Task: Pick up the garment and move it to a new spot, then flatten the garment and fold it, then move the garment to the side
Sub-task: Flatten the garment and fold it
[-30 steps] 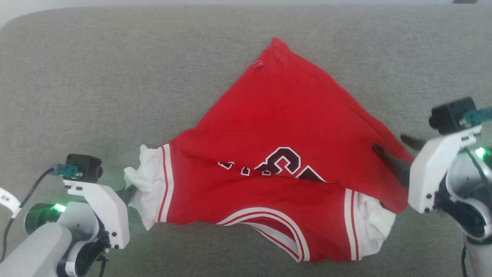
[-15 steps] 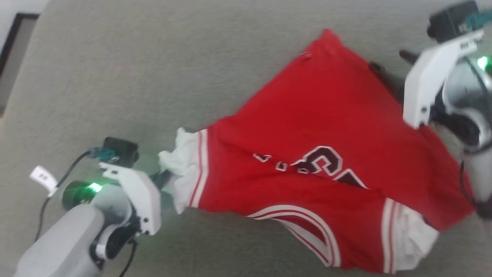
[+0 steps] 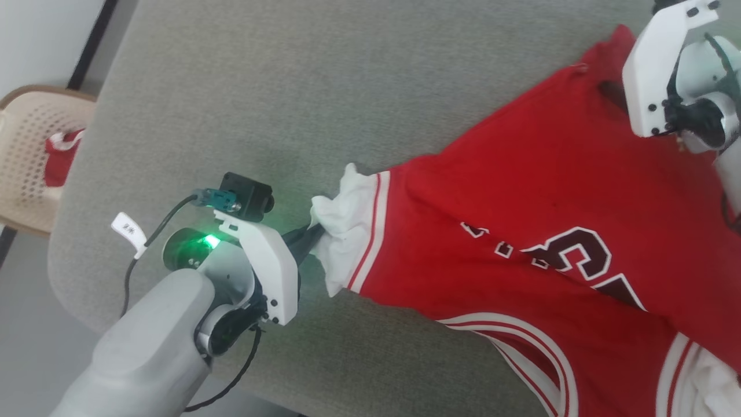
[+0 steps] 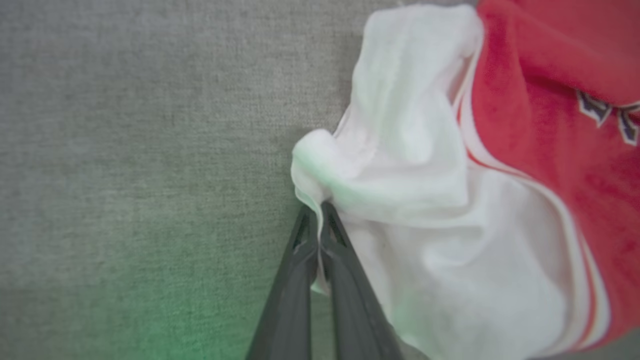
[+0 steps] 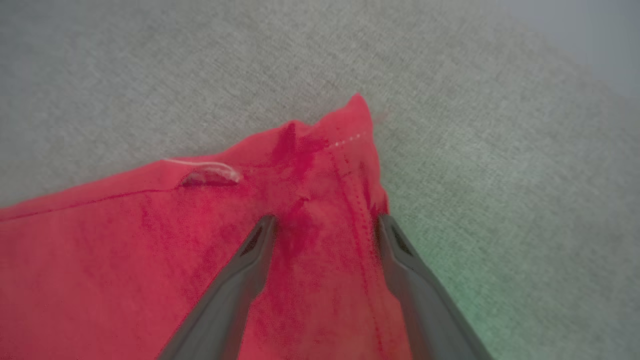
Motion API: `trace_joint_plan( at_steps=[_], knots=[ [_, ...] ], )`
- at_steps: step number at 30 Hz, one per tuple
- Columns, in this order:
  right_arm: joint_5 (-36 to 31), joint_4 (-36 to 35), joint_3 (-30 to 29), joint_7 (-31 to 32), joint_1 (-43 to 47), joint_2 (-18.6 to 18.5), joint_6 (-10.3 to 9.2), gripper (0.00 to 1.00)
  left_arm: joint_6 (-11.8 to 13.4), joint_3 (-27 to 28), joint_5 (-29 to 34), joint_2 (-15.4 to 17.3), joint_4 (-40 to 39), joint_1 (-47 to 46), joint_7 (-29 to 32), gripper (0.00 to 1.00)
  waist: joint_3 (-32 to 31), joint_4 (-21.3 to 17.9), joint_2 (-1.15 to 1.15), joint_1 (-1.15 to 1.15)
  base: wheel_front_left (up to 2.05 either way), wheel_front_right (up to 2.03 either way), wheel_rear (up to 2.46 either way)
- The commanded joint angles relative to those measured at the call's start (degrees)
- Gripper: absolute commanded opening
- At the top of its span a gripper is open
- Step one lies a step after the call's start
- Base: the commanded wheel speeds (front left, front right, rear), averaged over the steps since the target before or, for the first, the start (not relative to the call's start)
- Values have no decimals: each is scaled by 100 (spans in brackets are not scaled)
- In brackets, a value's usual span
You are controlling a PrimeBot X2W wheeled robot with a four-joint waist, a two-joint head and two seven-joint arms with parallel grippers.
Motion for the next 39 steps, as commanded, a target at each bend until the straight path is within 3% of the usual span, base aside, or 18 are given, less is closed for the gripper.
trace_joint_plan(
  at_steps=[1, 7, 8, 9, 18, 24, 33, 39],
  knots=[
    [-3, 278, 167, 172, -71, -36, 2, 100, -4, -65, 53, 9, 263, 15, 12, 0, 94, 141, 0, 0, 0, 0, 0],
    [250, 1218, 638, 792, 78, 37, 2, 100, -179, -101, -3, -142, 684, -76, -103, 0, 130, 229, 0, 0, 0, 0, 0],
    [311, 1286, 694, 865, 88, 43, 2, 75, -193, -103, -5, -154, 740, -106, -112, 0, 134, 232, 0, 0, 0, 0, 0],
    [423, 1294, 844, 887, 66, 19, 3, 0, -233, -100, -16, -173, 859, -158, -147, 0, 138, 221, 0, 0, 0, 0, 0],
    [787, 901, 1102, 316, -463, -115, 0, 0, -252, 114, -23, 142, 988, -524, -78, 0, -70, -142, 0, 0, 0, 0, 0],
    [1157, 371, 1369, -130, -751, -228, 2, 0, -155, 296, 81, 766, 624, -1040, 301, 0, -430, -607, 0, 0, 0, 0, 0],
    [1622, -563, 1781, -464, -889, -723, 1, 0, -28, 477, 306, 1685, 295, -2014, 1232, 0, -996, -1319, 0, 0, 0, 0, 0],
    [1804, -1179, 1845, -509, -1000, -981, -2, 0, -28, 494, 445, 1971, 339, -2609, 1676, 0, -1273, -1686, 0, 0, 0, 0, 0]
  ],
)
